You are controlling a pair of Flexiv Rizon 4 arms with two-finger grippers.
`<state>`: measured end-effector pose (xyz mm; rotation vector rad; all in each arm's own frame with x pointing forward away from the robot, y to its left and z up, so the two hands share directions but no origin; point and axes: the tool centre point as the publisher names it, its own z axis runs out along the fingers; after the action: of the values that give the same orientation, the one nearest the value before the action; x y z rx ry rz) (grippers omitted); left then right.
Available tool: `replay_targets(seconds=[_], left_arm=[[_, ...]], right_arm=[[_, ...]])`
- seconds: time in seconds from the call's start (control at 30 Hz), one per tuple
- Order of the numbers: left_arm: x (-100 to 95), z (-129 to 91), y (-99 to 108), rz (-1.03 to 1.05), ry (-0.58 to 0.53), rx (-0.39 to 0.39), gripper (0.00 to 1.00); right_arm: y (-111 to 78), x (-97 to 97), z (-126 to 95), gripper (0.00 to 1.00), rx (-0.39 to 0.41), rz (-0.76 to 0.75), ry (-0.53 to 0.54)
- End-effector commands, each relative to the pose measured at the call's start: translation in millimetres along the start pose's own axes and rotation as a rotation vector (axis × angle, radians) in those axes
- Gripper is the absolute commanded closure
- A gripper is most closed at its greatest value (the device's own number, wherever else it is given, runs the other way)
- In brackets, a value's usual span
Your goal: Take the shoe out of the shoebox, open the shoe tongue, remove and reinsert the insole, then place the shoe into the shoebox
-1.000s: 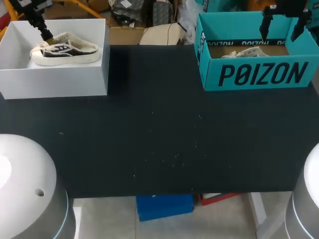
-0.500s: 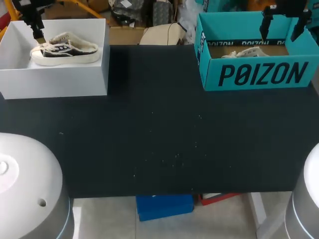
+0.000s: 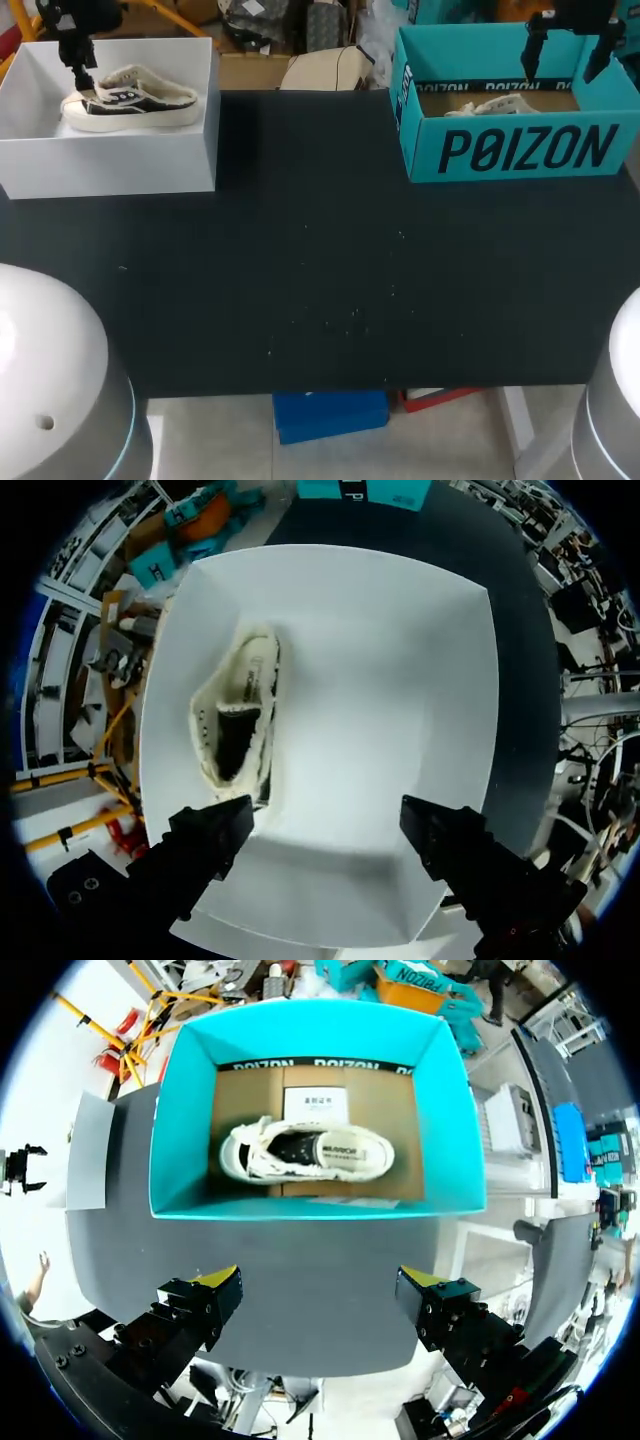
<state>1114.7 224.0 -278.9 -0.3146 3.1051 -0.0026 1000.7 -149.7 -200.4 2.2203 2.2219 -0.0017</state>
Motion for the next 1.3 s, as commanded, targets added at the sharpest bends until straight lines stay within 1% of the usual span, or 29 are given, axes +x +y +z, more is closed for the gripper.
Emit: replay_targets(seconds=[0.03,0.07,0.13,0.2,0.23,0.4,0.5,0.57,0.6,0.67,0.73,0.77,0.97,1.07,1.3], left_arm=[[-44.3,37,-12,0.015,0.081,-0.009,0.05],[-48.2,42,-14,0.021,0.085,-0.004,0.07],[-55.8,50,-18,0.026,0.088,-0.004,0.15],[-62.3,58,-22,0.031,0.09,-0.005,0.3],[-65.0,62,-23,0.034,0.094,-0.007,0.32],[-76.8,79,-32,0.05,0.109,-0.015,0.3],[-83.4,85,-37,0.059,0.11,-0.011,0.3],[-86.2,89,-40,0.067,0.11,-0.012,0.31],[-86.8,92,-41,0.068,0.112,-0.012,0.34],[-85.7,97,-43,0.07,0.118,-0.013,0.4],[-81.5,101,-44,0.071,0.125,-0.018,0.51],[-78.6,104,-45,0.075,0.13,-0.019,0.52],[-60.6,117,-45,0.069,0.152,-0.028,0.53],[-56.3,120,-41,0.05,0.157,-0.026,0.55],[-44.3,110,-37,0.041,0.138,-0.007,0.55]], right_arm=[[-0.2,-0.2,0,0.0,0.0,0.0,0.001],[-0.2,-0.2,0,0.0,0.0,0.0,0.001],[-0.2,-0.2,0,0.0,0.0,0.0,0.001],[-0.2,-0.2,0,0.0,0.0,0.0,0.001],[-0.2,-0.2,0,0.0,0.0,0.0,0.001],[-0.2,-0.2,0,0.0,0.0,0.0,0.001],[-0.2,-0.2,0,0.0,0.0,0.0,0.001],[-0.2,-0.2,0,0.0,0.0,0.0,0.001],[-0.2,-0.2,0,0.0,0.0,0.0,0.001],[-0.2,-0.2,0,0.0,0.0,0.0,0.001],[-0.2,-0.2,0,0.0,0.0,0.0,0.001],[-0.2,-0.2,0,0.0,0.0,0.0,0.001],[-0.2,-0.2,0,0.0,0.0,0.0,0.001],[-0.2,-0.2,0,0.0,0.0,0.0,0.001],[-0.2,-0.2,0,0.0,0.0,0.0,0.001]])
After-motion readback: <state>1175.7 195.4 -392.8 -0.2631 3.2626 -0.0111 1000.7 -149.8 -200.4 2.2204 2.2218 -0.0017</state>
